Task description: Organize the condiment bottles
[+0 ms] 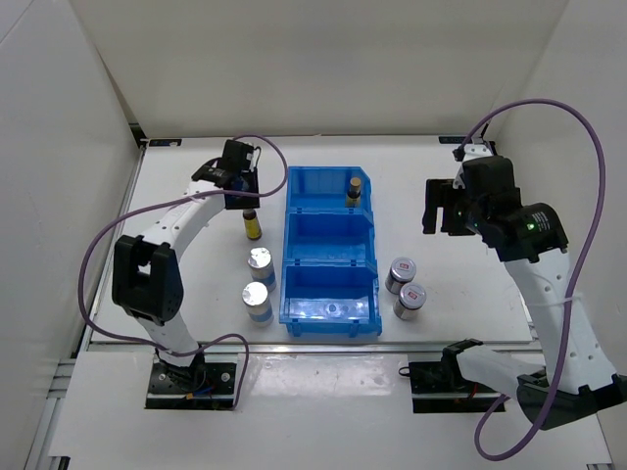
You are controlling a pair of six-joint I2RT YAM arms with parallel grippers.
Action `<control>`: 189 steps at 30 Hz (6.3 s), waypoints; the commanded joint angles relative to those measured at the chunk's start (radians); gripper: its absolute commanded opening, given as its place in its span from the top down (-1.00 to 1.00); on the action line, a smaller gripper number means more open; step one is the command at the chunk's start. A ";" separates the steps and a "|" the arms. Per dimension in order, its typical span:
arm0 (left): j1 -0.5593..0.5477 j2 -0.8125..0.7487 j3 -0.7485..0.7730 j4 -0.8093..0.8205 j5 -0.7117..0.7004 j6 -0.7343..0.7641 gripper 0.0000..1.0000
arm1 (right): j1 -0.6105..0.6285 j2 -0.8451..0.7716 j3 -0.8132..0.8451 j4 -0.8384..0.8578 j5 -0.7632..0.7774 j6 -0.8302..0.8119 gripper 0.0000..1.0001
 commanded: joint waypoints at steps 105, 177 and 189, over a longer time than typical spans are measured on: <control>-0.258 -0.160 0.418 -0.034 -0.158 0.036 -1.00 | -0.003 0.103 -0.168 -0.011 -0.145 0.204 -1.00; -0.207 -0.931 -0.475 0.003 -0.332 0.070 -1.00 | 0.239 0.715 0.113 0.218 -0.174 0.247 0.54; -0.207 -0.959 -0.538 0.047 -0.350 0.070 -1.00 | 0.239 0.721 0.145 0.193 -0.154 0.256 -0.90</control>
